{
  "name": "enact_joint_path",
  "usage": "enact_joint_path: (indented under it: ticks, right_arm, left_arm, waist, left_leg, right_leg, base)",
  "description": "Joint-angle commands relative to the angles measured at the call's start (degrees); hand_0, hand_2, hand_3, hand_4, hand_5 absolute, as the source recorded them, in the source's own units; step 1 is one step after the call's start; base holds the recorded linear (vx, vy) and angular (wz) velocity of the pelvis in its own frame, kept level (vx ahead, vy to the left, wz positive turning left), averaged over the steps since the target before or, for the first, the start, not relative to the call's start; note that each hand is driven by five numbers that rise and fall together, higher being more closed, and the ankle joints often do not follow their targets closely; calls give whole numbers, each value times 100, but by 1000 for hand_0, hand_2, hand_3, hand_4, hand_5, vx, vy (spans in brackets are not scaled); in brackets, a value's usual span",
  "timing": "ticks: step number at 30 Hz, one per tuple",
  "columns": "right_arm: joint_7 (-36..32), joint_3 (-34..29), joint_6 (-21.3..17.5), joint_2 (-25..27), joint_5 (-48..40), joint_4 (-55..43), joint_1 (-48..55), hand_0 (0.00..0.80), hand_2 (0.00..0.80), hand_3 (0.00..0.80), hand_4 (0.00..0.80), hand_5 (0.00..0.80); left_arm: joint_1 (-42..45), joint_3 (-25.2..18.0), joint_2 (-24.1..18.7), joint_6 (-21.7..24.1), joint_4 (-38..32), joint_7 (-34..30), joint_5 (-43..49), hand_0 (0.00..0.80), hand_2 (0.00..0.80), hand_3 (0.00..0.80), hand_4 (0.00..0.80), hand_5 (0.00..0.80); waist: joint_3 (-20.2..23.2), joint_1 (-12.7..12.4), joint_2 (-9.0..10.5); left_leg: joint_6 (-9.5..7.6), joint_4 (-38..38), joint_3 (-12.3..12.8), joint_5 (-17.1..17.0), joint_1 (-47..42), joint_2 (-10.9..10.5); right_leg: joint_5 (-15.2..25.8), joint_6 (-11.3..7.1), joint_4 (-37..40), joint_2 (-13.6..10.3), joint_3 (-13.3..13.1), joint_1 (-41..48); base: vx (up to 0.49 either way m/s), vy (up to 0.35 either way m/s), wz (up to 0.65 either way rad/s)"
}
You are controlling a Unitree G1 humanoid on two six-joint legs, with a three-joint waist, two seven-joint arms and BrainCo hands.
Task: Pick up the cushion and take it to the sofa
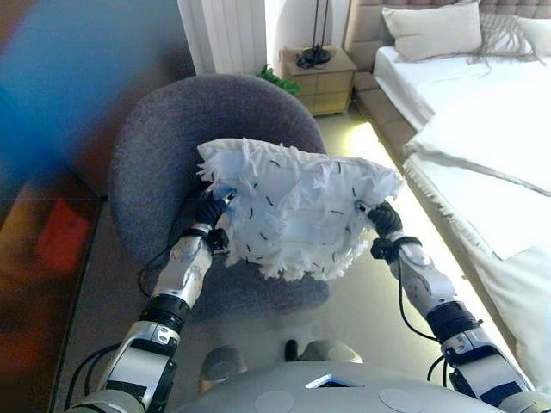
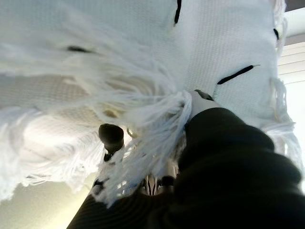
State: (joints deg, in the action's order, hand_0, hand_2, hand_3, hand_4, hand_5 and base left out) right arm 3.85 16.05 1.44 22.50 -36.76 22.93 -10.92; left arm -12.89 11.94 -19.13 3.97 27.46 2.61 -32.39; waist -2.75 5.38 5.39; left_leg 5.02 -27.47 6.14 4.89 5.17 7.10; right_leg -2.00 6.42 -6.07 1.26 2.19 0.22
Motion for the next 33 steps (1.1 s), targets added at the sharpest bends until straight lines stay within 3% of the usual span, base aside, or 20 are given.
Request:
enact_joint_path:
  ticks: [1,4,7,14,17,21,24,26,29,32,33]
  right_arm:
    - [-134,182,-229,-335,-244,-201,-627,800,800,800,800,800]
    - [-85,263,-211,-436,-206,-171,-618,800,800,800,800,800]
    - [-59,315,-187,-458,-176,-232,-636,800,800,800,800,800]
    - [30,304,-159,-419,-154,-268,-681,800,800,800,800,800]
    - [128,269,-274,-423,-187,-274,-692,800,800,800,800,800]
    - [281,210,-451,-572,-287,-285,-636,800,800,800,800,800]
    - [456,316,-703,-738,-257,-279,-559,800,800,800,800,800]
    - [504,362,-757,-795,-287,-187,-518,800,800,800,800,800]
    - [408,376,-720,-859,-238,-36,-553,800,800,800,800,800]
    - [303,352,-545,-827,-230,-108,-638,800,800,800,800,800]
    - [278,354,-514,-811,-256,-121,-662,800,800,800,800,800]
  left_arm:
    - [-482,-264,-65,381,-509,-182,-274,800,800,800,800,800]
    - [-450,-274,-17,378,-481,-190,-219,800,800,800,800,800]
    - [-488,-288,-15,502,-338,-189,-340,800,800,800,800,800]
    - [-736,-178,20,643,-6,-199,-370,800,800,800,800,800]
    - [-855,-92,12,703,109,-223,-339,800,800,800,800,800]
    - [-934,24,-39,624,20,-240,-200,800,800,800,800,800]
    - [-980,123,-136,623,4,-284,-181,800,800,800,800,800]
    - [-966,77,-189,535,-6,-357,-289,800,800,800,800,800]
    - [-890,-6,-198,436,-103,-335,-265,800,800,800,800,800]
    - [-844,39,-218,480,-181,-112,-220,800,800,800,800,800]
    - [-851,55,-270,492,-192,-52,-282,800,800,800,800,800]
  waist:
    - [245,-254,-93]
    - [257,-378,-193]
    - [312,-394,-269]
    - [345,-312,-422]
    - [293,-290,-420]
    - [231,-350,-333]
    - [126,-406,-440]
    - [73,-435,-442]
    - [55,-467,-446]
    - [9,-432,-343]
    - [-34,-432,-313]
  left_leg:
    - [-120,1268,9,-1313,-214,8]
    - [3,2057,-180,-1418,-199,55]
    - [1,2457,-246,-1241,-249,50]
    - [54,2879,-156,-1174,-386,104]
    - [-40,2755,-70,-1037,-311,5]
    - [-418,2388,-76,-702,-161,-389]
    - [-691,2277,-75,-513,-252,-645]
    - [-723,2260,-120,-363,-490,-832]
    - [-727,2355,-63,-403,-620,-859]
    - [-511,2340,-102,-287,-704,-780]
    - [-477,2286,-80,-190,-715,-740]
  right_leg:
    - [264,-721,51,-504,58,151]
    - [97,-825,59,-587,28,421]
    - [-10,-906,69,-677,-75,575]
    - [-191,-963,-89,-740,-28,552]
    - [-221,-1061,-389,-883,51,385]
    - [146,-1309,-1185,-1237,44,170]
    - [825,-1210,-2973,-1612,13,-490]
    - [910,-1200,-3369,-1715,17,-750]
    - [1024,-1177,-2806,-1701,139,-808]
    - [919,-1275,-772,-1500,117,-717]
    - [896,-1319,-499,-1475,162,-679]
  base:
    - [225,122,-20]
    - [199,103,-28]
    - [157,121,-26]
    - [143,168,-22]
    - [149,224,13]
    - [155,193,15]
    - [125,250,-1]
    - [217,173,-3]
    - [180,2,-8]
    - [182,-203,-22]
    - [106,-200,-14]
